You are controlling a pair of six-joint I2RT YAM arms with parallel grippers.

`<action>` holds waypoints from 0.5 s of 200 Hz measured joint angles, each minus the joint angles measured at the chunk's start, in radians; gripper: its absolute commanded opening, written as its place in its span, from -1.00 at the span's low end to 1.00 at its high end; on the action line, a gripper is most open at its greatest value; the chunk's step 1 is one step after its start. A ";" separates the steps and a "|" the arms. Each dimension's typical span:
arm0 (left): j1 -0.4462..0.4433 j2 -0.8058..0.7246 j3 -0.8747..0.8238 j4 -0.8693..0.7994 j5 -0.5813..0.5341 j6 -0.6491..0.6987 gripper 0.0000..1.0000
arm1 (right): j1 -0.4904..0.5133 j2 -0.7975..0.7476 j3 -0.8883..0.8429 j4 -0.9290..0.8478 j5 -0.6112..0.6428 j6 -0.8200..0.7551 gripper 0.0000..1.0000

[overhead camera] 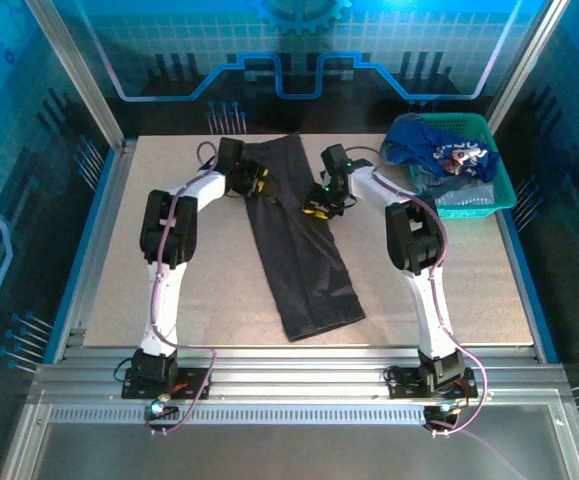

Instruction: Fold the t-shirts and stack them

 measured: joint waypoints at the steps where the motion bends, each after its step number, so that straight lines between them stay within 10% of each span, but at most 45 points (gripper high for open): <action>1: 0.000 0.003 0.007 -0.003 0.002 0.002 -0.31 | -0.001 0.000 -0.001 0.000 0.001 0.005 -0.29; 52: -0.050 0.251 0.439 -0.139 0.074 0.069 -0.34 | -0.043 -0.054 -0.090 0.019 0.019 0.118 -0.28; 100: -0.061 0.237 0.423 -0.140 0.071 0.082 -0.08 | -0.068 -0.057 -0.082 0.000 0.033 0.116 -0.18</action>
